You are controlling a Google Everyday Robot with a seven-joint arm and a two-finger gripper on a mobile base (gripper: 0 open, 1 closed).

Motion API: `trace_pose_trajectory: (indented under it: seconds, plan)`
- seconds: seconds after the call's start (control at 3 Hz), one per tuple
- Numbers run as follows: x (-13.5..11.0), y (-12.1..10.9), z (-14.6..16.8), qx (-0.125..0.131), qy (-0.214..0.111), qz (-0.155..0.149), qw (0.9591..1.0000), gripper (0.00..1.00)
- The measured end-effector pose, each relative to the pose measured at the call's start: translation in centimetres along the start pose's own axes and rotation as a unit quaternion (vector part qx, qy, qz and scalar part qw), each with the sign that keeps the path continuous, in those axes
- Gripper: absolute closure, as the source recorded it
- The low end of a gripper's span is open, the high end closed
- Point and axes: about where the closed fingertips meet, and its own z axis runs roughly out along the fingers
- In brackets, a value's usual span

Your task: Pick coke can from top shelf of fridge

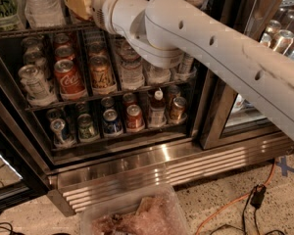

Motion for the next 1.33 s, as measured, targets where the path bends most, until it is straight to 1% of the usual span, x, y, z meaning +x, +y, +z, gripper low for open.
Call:
trace_pose_trajectory:
  seconds: [0.33,0.67,1.0,1.33]
  plan:
    - [0.2,0.0,0.1,0.001,0.001,-0.003,1.0,1.0]
    - [-1.4,-0.1,0.3,-0.005,-0.009,-0.026,0.9996,1.0]
    - [-4.9,0.6,0.2,-0.018,-0.034,-0.065,0.9972,1.0]
    - [-7.7,1.7,0.0,-0.034,-0.056,-0.094,0.9934,1.0]
